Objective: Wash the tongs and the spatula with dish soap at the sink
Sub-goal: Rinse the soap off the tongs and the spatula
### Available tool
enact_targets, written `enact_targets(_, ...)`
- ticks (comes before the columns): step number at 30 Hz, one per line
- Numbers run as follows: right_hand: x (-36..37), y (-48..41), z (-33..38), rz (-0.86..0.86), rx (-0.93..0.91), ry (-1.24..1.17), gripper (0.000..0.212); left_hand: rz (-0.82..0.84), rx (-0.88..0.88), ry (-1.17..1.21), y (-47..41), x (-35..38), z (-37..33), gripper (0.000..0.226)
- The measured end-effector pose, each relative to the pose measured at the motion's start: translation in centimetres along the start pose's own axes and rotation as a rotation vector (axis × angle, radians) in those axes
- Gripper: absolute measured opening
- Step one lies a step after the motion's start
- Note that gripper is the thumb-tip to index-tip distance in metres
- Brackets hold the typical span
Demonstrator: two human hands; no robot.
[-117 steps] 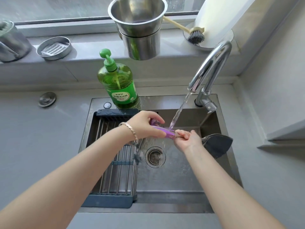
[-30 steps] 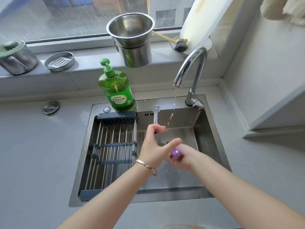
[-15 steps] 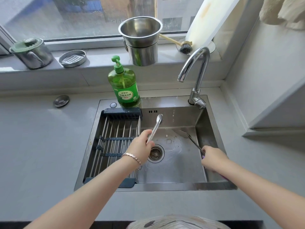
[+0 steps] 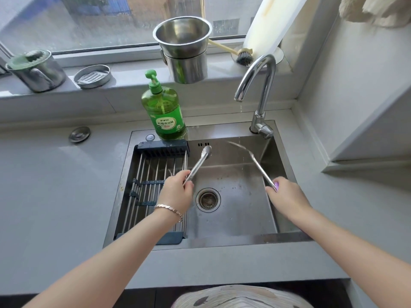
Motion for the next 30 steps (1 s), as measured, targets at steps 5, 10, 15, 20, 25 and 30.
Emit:
enact_targets(5, 2.2, -0.2, 0.0, 0.114, 0.087, 0.08, 0.021, -0.028, 0.001, -0.053, 0.4, -1.2, 1.9, 0.032)
enact_targets(10, 4.0, 0.8, 1.4, 0.133, 0.052, -0.012, 0.015, 0.014, -0.028, -0.129, 1.0, -2.2, 4.7, 0.032)
enact_targets(15, 6.1, 1.4, 2.2, 0.178, 0.093, -0.025, 0.022, 0.076, -0.026, -0.24, 1.3, -3.1, 6.9, 0.033)
enact_targets(20, 8.7, 2.5, 3.6, 0.176, 0.115, -0.276, 0.028, 0.164, -0.09, -0.32, 0.7, -0.7, 10.8, 0.024)
enact_targets(25, 10.2, 3.8, 4.9, 0.133, 0.116, -0.378, 0.021, 0.449, -0.136, -0.466, 0.5, 3.5, 15.1, 0.03)
enact_targets(30, 11.6, 5.5, 6.9, 0.132, 0.087, -0.4, 0.018, 0.583, -0.247, -0.442, 0.9, 4.9, 18.6, 0.026)
Point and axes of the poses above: each hand's wrist, its own y-axis away from the middle knuckle, its own x-axis out of the palm, z = x × y, the point moved 7 cm from there along -y, towards the middle knuckle, and after that the axes turned 15 degrees about x, right-handed, at the moved point
